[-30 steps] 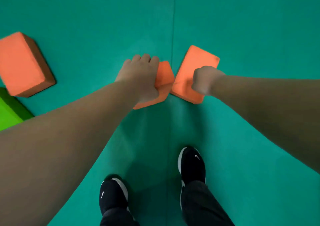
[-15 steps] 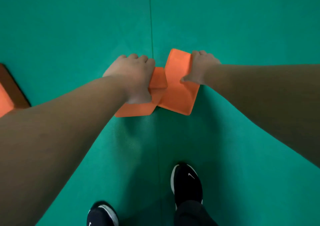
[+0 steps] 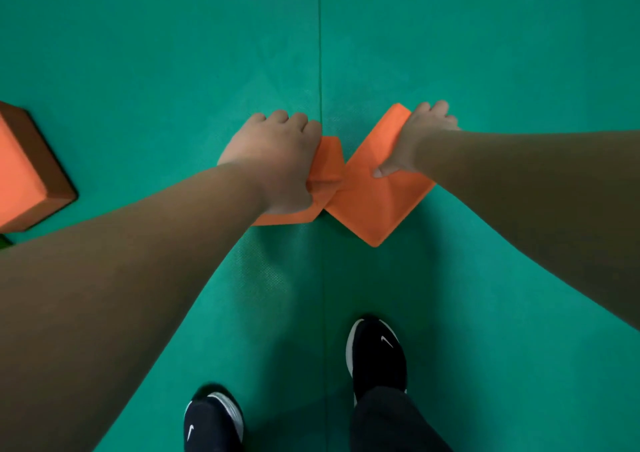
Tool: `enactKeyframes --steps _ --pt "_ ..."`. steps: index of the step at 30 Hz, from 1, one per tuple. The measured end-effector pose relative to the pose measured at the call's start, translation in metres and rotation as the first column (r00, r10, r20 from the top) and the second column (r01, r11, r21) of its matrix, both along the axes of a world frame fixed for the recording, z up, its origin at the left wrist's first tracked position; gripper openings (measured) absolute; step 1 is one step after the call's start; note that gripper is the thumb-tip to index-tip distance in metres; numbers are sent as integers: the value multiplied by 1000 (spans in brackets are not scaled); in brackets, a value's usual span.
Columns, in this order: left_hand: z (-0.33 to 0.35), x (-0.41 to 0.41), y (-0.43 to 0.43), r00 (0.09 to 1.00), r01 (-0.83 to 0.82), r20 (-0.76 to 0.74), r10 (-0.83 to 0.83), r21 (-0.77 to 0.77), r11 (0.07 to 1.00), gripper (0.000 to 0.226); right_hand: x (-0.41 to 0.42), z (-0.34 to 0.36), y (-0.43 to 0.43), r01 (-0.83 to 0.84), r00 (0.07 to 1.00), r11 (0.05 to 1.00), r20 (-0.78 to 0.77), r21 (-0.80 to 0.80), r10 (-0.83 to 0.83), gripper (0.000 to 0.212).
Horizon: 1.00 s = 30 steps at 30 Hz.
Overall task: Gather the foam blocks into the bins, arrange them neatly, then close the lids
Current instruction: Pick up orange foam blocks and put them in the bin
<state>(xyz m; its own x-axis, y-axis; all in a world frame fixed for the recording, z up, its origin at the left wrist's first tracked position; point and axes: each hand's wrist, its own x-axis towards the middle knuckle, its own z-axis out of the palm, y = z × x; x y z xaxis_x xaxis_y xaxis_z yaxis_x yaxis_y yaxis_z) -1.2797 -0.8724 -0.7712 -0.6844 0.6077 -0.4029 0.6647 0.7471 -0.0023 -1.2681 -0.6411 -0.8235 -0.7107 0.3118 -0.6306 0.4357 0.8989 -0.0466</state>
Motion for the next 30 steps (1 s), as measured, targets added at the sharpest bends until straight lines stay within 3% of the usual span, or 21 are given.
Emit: enactKeyframes --steps 6,11,15,23,27,30 --pt "8 28 -9 1000 28 -14 -28 -12 1000 62 27 35 2 109 993 994 -48 -13 -110 104" --pt "16 56 -12 999 -33 28 35 -67 997 71 81 68 -14 128 983 992 -137 10 -126 117" --pt "32 91 -22 997 19 78 -13 -67 998 69 149 98 -35 219 961 974 -181 50 -207 122" --pt "63 174 2 984 30 179 -24 -32 999 66 270 97 -2 407 911 905 -125 125 -393 79" --pt "78 212 70 977 -5 214 5 -3 1000 68 313 104 49 454 889 890 -96 52 -448 65" --pt "94 239 149 976 24 215 -34 47 999 70 348 130 106 406 909 913 -126 45 -398 68"
